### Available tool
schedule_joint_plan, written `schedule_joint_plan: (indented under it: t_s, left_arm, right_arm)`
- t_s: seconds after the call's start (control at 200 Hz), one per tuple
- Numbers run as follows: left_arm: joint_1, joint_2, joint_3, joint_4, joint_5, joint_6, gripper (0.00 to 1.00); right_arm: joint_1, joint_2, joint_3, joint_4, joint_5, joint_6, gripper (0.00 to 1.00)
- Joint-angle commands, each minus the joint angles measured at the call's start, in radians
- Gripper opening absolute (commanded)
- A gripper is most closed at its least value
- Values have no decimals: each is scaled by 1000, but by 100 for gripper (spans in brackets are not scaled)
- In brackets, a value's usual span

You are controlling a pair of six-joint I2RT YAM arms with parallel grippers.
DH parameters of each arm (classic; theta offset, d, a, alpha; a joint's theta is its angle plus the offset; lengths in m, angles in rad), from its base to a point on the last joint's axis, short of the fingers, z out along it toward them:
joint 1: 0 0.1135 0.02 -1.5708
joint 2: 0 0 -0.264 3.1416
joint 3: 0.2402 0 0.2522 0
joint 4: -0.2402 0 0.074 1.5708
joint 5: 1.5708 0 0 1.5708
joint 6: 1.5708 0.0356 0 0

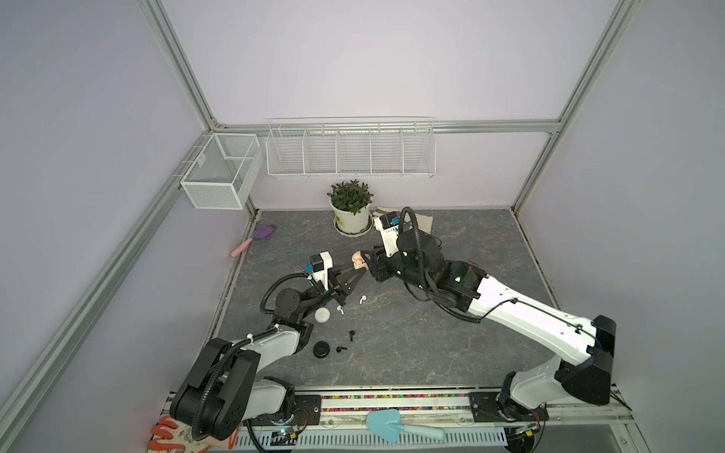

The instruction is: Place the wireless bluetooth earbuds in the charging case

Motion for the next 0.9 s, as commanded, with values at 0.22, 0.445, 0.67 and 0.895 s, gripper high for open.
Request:
schedule_joint_plan:
  t_s: [0.22,0.445,0.67,0.895]
  left_arm:
    - [-36,67,71,41,213,-20,0]
    - [-38,78,74,43,229,-38,0]
    - [-38,74,72,41,220,-34,0]
    - [-38,68,70,41,210,-31,0]
  right_arm:
    - [-269,117,171,-321,-888,-276,52]
    - [-328,148,142,-293,-1117,-253,55]
    - [-334,145,112,-305,-1148,-249,49]
    - [-338,134,119,-345,-1110,-275,46]
